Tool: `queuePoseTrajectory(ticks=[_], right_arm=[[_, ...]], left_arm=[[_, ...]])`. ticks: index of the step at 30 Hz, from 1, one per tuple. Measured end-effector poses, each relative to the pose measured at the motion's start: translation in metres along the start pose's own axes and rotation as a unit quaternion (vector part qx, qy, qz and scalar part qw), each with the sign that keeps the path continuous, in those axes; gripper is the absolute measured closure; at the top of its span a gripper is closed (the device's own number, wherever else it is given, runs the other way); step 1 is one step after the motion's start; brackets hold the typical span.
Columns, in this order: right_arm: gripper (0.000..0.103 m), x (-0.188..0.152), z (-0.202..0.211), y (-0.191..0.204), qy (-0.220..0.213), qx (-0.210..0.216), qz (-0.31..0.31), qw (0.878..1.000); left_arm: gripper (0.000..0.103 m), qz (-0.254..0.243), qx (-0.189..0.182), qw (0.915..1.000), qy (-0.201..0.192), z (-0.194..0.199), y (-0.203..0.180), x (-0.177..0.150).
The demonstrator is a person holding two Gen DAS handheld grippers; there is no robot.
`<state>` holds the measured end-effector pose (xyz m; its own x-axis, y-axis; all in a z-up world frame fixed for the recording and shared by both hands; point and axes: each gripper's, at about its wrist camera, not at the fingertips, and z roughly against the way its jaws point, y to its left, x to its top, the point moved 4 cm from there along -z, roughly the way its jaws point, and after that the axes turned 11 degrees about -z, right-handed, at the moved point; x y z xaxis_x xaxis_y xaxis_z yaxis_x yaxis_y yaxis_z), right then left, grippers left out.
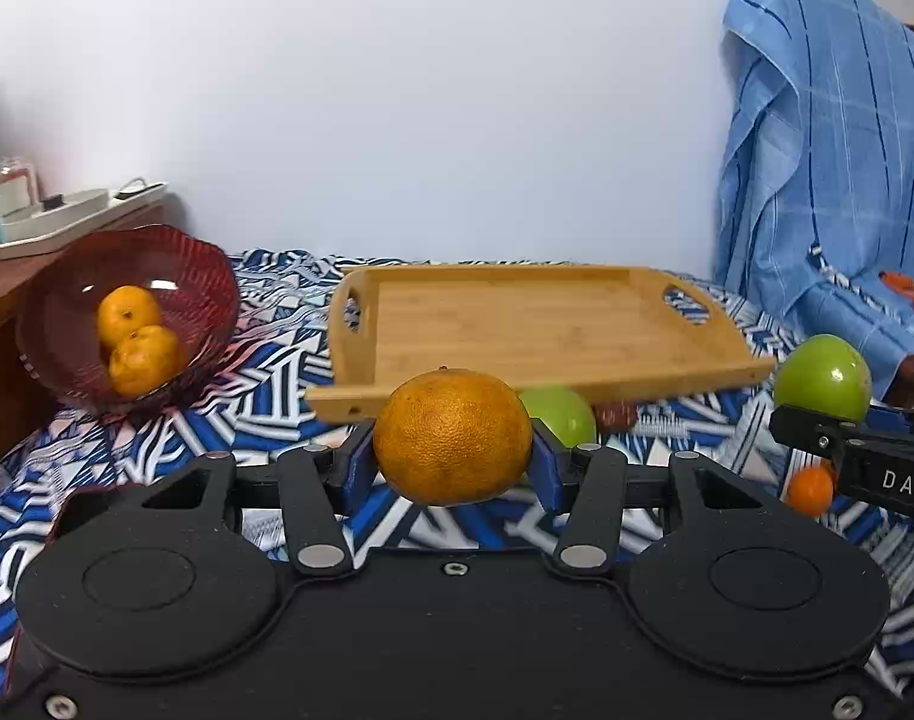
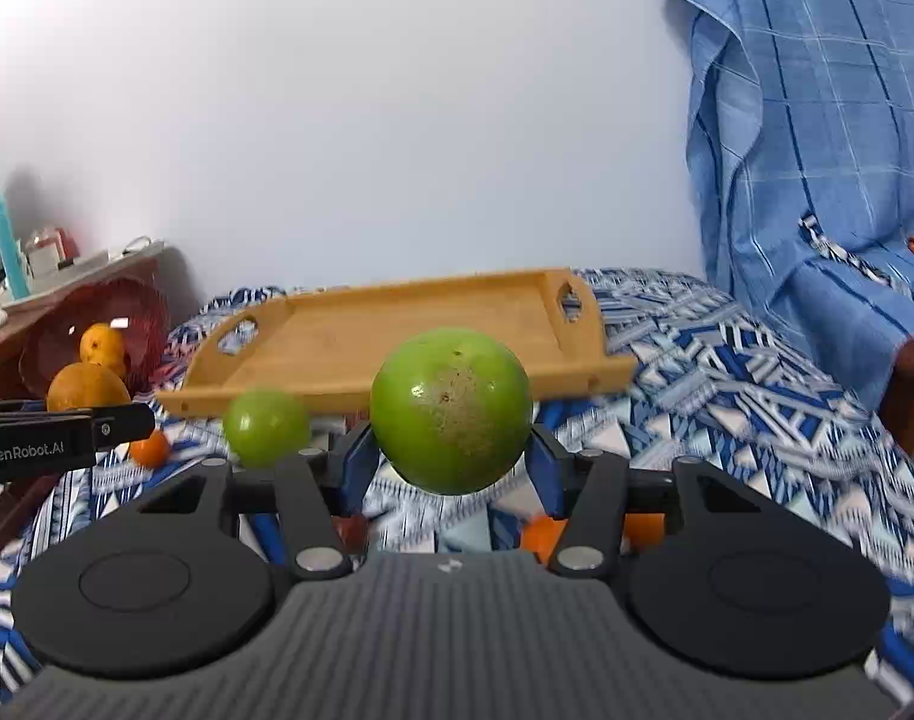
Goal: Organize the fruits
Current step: 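Carry the orange with the left tool while the right tool carries the apple onto the tray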
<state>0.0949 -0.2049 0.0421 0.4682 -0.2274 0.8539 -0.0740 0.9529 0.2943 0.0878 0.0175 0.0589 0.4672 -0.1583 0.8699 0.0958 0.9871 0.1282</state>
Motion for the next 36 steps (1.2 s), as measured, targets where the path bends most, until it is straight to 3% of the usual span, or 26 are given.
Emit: queuePoseTrajectory(ticks=[5,16,25,36], right_arm=[[0.046,0.026,-0.028,-0.009,0.011,0.025,-0.019,0.999],[0.046,0.059,-0.084,-0.036,0.037,0.0,-0.034,0.999],[0.046,0.067,-0.122,-0.044,0.059,-0.013,-0.031,0.998],[0.046,0.055,-0.146,-0.049,0.095,-0.022,-0.041,0.994]], left_arm=[[0.054,0.01,-0.001,0.9999,0.011,-0.034,0.011,0.02],[0.054,0.014,-0.01,0.9996,0.024,-0.102,0.026,0.054],[0.054,0.042,-0.004,0.9971,0.063,-0.137,0.04,0.047],[0.054,0.054,-0.003,0.9955,0.079,-0.152,0.048,0.041]])
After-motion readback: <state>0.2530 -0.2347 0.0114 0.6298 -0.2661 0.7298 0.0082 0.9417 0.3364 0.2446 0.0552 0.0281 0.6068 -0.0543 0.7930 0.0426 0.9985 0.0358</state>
